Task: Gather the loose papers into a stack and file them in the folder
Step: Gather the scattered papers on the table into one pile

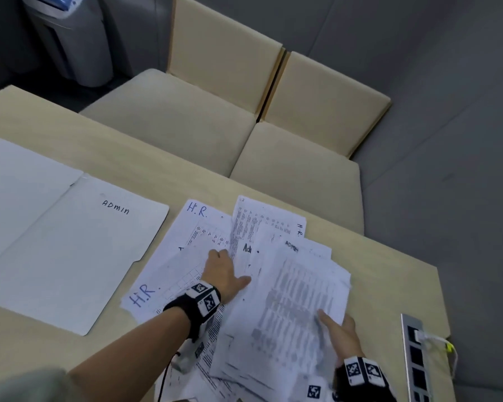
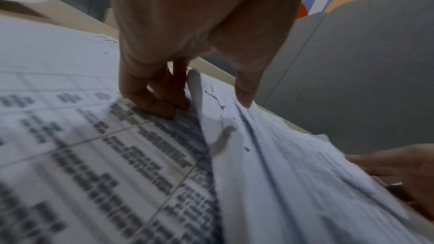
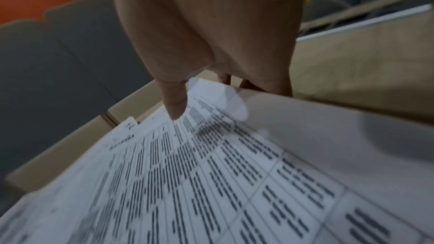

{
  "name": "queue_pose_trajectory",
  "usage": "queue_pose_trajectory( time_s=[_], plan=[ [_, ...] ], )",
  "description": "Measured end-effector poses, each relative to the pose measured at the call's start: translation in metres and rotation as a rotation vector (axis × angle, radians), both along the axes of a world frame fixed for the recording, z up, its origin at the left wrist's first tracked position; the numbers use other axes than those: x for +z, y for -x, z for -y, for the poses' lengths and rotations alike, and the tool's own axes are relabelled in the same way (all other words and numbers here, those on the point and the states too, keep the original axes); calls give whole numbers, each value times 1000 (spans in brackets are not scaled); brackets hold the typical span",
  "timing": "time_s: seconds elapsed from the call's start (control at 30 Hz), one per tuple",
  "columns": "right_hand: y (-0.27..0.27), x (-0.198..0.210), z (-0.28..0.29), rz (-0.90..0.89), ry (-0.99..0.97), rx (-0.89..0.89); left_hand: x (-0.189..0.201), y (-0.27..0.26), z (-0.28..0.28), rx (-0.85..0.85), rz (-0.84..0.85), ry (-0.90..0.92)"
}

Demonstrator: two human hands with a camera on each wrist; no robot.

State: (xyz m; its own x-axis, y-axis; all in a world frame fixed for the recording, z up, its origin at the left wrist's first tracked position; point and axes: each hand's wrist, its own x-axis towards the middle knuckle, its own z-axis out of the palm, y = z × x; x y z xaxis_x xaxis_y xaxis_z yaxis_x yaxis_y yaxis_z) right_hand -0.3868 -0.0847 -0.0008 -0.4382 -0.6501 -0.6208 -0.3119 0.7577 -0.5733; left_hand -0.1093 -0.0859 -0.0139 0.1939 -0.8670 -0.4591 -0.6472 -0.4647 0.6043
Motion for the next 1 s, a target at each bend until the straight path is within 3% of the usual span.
queue_pose_trajectory(
  time_s=[0.1, 0.23, 0.5, 0.67, 0.77, 0.9, 1.0],
  plan=[
    [-14, -10, 8, 212, 33, 24, 11, 18, 3, -125, -120, -114],
    [-15, -8, 7, 318, 95, -25, 21, 28, -3, -194, -325, -27],
    [12, -12, -17, 359, 223, -142, 34, -6, -20, -158, -748, -145],
    [1, -12, -22, 215, 328, -194, 31, -6, -25, 88, -702, -111],
    [-9, -19, -35, 130, 223, -179, 18, -4, -37, 215, -696, -90],
    [-13, -33, -48, 133, 115, -89, 9, -4, -47, 227, -822, -226],
    [-13, -30, -44, -39, 140, -54, 5, -9, -40, 279, -713, -83]
  ],
)
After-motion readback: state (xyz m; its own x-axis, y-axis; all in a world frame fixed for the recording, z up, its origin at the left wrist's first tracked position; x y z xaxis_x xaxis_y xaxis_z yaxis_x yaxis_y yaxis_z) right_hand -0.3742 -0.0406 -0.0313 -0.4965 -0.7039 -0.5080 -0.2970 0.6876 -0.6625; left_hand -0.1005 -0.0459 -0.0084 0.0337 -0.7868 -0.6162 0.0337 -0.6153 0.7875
